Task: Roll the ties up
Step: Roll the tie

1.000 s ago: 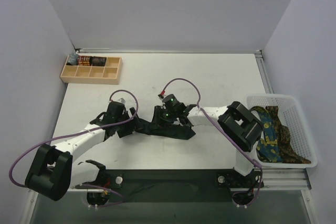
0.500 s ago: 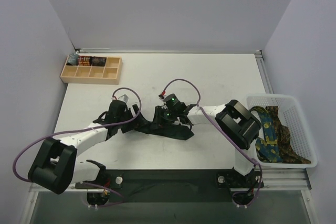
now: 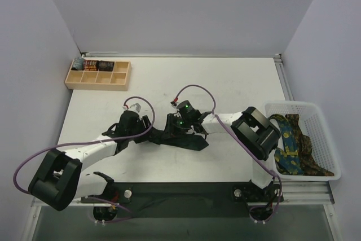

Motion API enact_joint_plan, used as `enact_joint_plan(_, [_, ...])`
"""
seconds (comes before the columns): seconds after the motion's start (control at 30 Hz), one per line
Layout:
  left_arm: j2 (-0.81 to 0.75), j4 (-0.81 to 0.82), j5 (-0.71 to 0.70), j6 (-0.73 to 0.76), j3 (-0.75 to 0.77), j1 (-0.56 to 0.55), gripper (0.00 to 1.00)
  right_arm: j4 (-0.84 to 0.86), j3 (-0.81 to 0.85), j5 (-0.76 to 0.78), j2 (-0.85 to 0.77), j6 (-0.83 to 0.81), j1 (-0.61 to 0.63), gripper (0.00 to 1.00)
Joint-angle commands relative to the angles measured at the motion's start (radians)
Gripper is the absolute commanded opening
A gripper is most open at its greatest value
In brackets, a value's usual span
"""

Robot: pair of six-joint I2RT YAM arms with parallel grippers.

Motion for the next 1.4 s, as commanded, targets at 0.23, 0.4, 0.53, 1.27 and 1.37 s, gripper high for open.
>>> enact_joint_plan(0.23, [-0.104, -0.067, -0.118, 0.011, 0.005, -0.033, 0.35, -0.018, -0.045, 0.04, -0.089, -0.053, -0.016, 0.27])
enact_joint_plan(0.4, [-0.153, -0.268, -0.329, -0.026, 0.073, -0.037, 0.24, -0.156, -0.068, 0.194, -0.215, -0.166, -0.027, 0.27])
enact_joint_plan(0.53, [-0.172, -0.299, -0.338, -0.082, 0.076, -0.037, 0.24, -0.214, -0.112, 0.256, -0.26, -0.208, -0.04, 0.27])
enact_joint_plan(1.27, [-0.19, -0.354, -0.422, -0.28, 0.134, 0.041, 0.24, -0.251, -0.171, 0.259, -0.132, -0.136, -0.077, 0.18])
enact_joint_plan(1.37, [-0.157, -0.335, -0.47, -0.247, 0.134, 0.055, 0.24, -0.26, -0.169, 0.248, -0.132, -0.134, -0.082, 0.18])
